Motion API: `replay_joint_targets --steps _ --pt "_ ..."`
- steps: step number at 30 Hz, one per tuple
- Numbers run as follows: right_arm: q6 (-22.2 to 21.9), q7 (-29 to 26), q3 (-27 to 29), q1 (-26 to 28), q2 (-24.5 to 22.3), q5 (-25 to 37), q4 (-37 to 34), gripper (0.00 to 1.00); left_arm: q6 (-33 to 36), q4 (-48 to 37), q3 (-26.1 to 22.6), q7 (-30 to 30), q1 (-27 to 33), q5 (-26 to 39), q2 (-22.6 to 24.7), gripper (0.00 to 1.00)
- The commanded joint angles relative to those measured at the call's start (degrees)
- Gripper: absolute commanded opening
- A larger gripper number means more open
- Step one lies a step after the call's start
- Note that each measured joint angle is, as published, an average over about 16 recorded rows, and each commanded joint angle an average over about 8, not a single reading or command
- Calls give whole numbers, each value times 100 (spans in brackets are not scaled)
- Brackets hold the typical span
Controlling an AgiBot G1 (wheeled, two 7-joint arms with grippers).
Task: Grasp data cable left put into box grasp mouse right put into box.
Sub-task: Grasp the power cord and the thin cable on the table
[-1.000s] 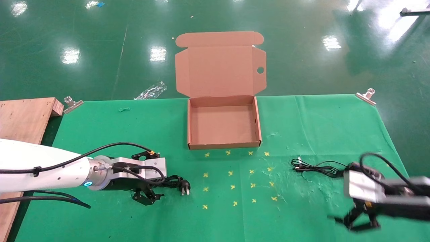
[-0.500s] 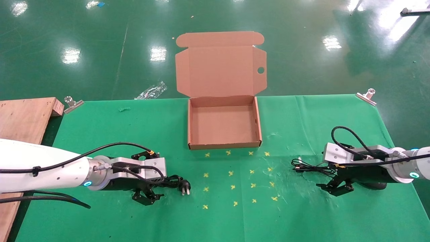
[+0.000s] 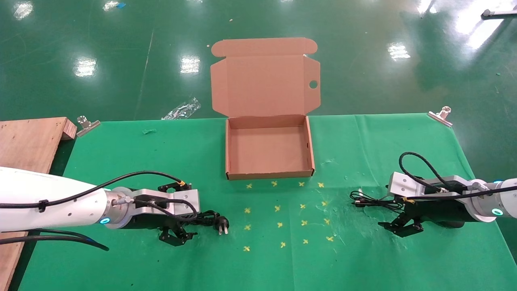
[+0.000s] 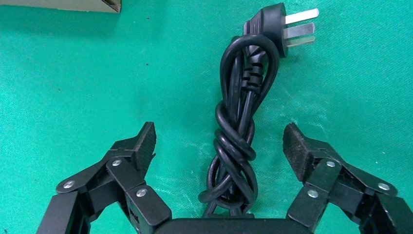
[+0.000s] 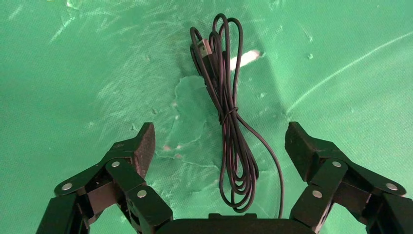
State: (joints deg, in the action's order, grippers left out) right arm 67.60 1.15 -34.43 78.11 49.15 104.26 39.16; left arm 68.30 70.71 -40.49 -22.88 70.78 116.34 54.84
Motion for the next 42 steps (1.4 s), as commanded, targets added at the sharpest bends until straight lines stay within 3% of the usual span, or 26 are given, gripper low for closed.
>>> replay_joint_targets --steps 1,42 --pt "4 -14 6 -15 -15 -12 45 0 1 1 1 -1 0 0 -1 0" --pt "20 -63 33 -67 -71 -51 222 0 2 6 1 -6 -1 -5 -4 0"
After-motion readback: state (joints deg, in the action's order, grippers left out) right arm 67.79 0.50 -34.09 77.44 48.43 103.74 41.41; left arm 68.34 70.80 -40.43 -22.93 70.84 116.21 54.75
